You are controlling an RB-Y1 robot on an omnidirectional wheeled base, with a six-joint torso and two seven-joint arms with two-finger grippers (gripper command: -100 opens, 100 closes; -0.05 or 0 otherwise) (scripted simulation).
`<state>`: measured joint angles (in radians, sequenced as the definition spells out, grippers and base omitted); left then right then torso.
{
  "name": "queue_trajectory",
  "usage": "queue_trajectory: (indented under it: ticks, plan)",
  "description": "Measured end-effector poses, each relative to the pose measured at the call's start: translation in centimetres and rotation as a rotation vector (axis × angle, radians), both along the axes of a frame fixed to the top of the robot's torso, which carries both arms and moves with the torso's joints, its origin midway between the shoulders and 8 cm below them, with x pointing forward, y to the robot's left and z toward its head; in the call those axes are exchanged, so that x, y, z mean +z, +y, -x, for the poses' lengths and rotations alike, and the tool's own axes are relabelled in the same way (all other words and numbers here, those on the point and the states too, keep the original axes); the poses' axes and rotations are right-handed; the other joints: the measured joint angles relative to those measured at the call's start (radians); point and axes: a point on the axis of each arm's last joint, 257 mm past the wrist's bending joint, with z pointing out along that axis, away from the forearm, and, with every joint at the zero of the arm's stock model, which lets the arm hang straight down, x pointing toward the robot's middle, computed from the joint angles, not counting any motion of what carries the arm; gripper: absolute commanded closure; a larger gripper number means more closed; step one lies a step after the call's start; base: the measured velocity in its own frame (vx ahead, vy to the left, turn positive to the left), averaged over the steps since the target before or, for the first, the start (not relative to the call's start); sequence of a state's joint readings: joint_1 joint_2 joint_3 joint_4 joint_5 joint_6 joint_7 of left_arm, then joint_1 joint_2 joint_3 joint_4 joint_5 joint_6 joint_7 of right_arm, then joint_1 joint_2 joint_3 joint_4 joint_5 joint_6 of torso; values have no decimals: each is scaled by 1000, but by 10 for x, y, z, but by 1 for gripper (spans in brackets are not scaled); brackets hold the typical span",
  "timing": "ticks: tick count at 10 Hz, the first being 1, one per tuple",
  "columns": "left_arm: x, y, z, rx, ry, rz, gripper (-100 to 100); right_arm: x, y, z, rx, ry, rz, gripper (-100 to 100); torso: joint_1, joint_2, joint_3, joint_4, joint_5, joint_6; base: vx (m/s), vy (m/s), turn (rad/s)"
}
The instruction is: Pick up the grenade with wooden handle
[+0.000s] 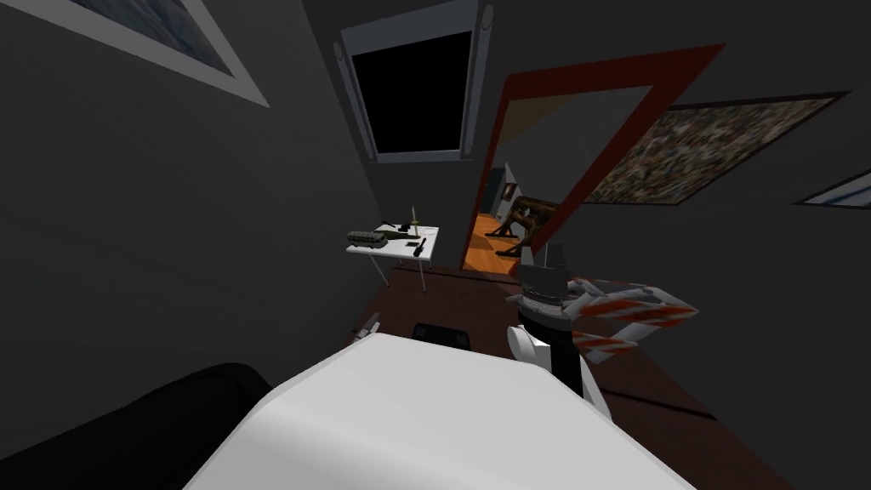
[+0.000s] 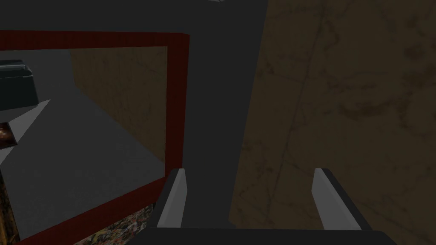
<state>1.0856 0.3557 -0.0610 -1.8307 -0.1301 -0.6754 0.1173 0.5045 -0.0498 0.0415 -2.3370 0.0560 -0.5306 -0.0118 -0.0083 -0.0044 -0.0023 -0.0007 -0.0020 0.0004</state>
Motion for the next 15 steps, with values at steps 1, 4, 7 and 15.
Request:
queue_trajectory:
  ticks: [1,4,7,15]
  plan:
    - [-14,5,19,-17,59,-16,-100,0,0,0,0,0,0,0,0,-1,0,0,0,0,92,-84,-94]
    - [-47,18,70,-59,202,-55,-100,0,0,0,0,0,0,0,0,-2,-1,-1,0,0,131,-110,-197]
    - [-64,38,133,-110,370,-94,-100,0,0,0,0,0,0,0,-1,-5,-3,-1,0,1,145,-103,-163]
    - [-79,89,276,-243,718,-181,-100,0,0,0,0,0,0,0,-1,-7,-4,-2,0,0,160,-76,-159]
